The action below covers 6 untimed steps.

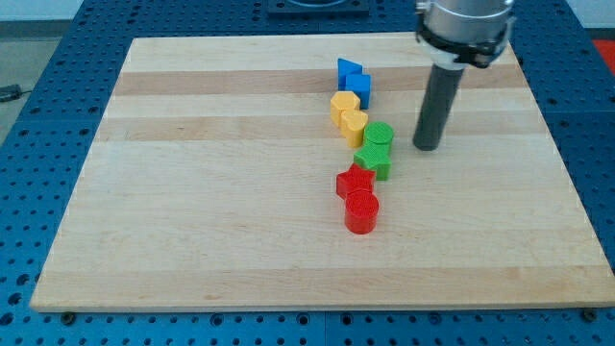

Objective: Push green blocks to the centre of the board

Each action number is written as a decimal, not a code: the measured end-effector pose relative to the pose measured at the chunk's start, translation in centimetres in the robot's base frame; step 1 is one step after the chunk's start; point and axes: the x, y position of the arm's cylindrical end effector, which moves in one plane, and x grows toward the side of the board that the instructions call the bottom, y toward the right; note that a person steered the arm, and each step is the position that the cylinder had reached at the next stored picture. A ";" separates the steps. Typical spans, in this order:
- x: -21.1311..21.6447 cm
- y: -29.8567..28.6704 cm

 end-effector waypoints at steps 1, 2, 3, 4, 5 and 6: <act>0.0 -2.8; 0.0 -5.6; 0.0 -6.5; 0.0 -3.4; 0.0 1.4; 1.8 2.0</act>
